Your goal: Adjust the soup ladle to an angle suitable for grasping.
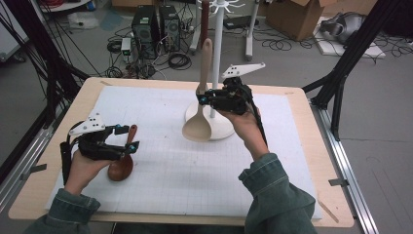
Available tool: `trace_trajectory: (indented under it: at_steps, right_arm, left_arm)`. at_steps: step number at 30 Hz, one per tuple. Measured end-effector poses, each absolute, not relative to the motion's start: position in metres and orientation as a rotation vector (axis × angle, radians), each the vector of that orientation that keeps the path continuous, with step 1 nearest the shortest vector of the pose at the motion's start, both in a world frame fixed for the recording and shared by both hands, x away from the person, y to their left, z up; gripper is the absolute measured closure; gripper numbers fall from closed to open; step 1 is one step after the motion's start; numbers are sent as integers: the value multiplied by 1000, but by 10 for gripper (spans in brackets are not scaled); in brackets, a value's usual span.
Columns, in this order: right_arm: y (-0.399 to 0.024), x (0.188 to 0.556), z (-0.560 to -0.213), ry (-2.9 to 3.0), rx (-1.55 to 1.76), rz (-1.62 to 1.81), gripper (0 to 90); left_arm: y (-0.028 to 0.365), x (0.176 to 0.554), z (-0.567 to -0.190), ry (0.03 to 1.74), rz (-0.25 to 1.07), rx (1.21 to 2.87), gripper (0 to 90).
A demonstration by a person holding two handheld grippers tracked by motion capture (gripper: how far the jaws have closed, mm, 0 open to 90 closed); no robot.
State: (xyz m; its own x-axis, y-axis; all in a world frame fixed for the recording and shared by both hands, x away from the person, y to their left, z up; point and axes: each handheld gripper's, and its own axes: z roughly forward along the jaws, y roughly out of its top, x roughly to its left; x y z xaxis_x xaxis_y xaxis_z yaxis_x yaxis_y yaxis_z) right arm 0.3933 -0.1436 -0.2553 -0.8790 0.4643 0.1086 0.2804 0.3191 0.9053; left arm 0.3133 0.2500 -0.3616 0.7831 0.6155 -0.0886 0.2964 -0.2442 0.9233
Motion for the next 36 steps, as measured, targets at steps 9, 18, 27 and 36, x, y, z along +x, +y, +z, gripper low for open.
trace_trajectory:
  at_steps: [9, 18, 27, 36]
  right_arm:
    - [-147, 406, -240, 2391, 718, 1576, 789]
    - [-151, 419, -226, 2374, 759, 1556, 789]
    - [-146, 431, -215, 2371, 781, 1534, 789]
    - [-146, 441, -209, 2369, 820, 1505, 789]
  left_arm:
    - [250, 313, -362, 698, 358, 1850, 241]
    - [249, 314, -362, 697, 359, 1855, 213]
    - [250, 313, -361, 697, 363, 1848, 200]
    - [251, 312, -359, 695, 361, 1843, 201]
